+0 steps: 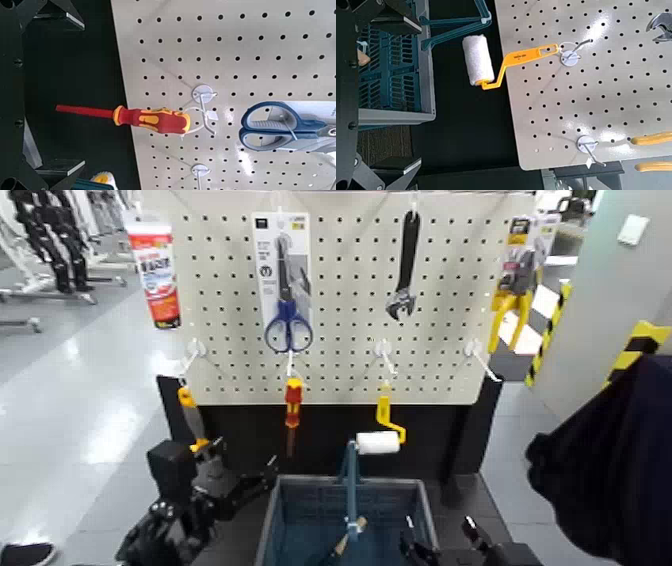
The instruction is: Put the red screwdriver into the crate.
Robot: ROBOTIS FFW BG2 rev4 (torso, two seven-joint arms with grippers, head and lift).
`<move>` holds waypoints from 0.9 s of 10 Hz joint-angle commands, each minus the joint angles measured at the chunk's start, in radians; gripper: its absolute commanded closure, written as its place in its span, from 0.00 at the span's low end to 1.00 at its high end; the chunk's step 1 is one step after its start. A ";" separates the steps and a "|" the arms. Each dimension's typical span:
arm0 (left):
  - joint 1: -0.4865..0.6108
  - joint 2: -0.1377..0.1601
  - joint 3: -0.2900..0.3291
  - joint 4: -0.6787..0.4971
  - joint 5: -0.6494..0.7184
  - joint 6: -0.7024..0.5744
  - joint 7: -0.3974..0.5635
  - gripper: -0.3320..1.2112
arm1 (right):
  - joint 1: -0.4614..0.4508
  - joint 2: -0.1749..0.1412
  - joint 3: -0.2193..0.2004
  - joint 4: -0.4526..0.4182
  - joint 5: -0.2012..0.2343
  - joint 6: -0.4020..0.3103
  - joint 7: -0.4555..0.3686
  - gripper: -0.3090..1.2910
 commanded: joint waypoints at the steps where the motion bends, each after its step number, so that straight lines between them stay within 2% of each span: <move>1: -0.081 0.021 -0.019 0.064 0.014 0.010 -0.045 0.28 | -0.001 0.000 0.003 0.002 0.000 -0.001 0.000 0.28; 6: -0.217 0.033 -0.065 0.173 0.037 0.022 -0.131 0.28 | -0.006 -0.003 0.009 0.003 -0.002 0.002 0.000 0.28; 9: -0.279 0.029 -0.093 0.252 0.048 0.024 -0.177 0.28 | -0.009 -0.003 0.012 0.005 -0.002 0.002 0.000 0.28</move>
